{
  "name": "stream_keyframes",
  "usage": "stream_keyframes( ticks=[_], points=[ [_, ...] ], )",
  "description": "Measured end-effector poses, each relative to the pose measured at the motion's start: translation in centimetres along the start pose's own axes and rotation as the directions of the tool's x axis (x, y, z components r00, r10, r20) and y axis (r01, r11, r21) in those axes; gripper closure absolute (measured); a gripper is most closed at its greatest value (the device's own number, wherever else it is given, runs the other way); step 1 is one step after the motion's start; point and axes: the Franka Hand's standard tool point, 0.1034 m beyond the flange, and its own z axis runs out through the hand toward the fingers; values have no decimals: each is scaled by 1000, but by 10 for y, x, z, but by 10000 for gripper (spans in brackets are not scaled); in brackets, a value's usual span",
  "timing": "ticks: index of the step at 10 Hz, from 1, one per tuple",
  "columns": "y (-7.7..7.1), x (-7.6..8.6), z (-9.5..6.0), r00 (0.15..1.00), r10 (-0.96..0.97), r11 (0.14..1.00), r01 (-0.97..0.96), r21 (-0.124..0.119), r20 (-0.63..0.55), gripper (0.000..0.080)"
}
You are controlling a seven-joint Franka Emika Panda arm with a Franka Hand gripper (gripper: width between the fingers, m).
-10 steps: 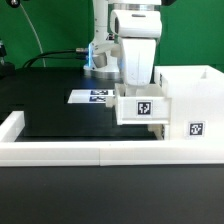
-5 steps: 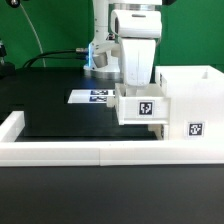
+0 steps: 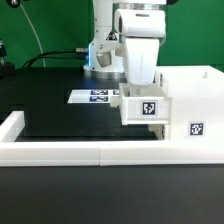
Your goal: Assemble drawer
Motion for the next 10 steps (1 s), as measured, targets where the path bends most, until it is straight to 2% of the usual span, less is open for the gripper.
stream_keyframes(
  ticks=[2,5,6,7,8,9,10],
  points=[
    [-1,10,-1,1000,12,1000,-12,7,0,756],
    [-2,9,-1,1000,13,1000,-13,9,0,756],
    [-2,9,-1,1000,13,1000,-13,9,0,585],
    [-2,10,-4,1000,19,1000,-19,4,0,585],
    [1,12,-12,1000,23,1000,-23,-6,2,402],
    [2,12,-24,1000,21,1000,-21,-6,10,266],
    [3,10,-35,1000,22,1000,-22,-5,20,266]
  ],
)
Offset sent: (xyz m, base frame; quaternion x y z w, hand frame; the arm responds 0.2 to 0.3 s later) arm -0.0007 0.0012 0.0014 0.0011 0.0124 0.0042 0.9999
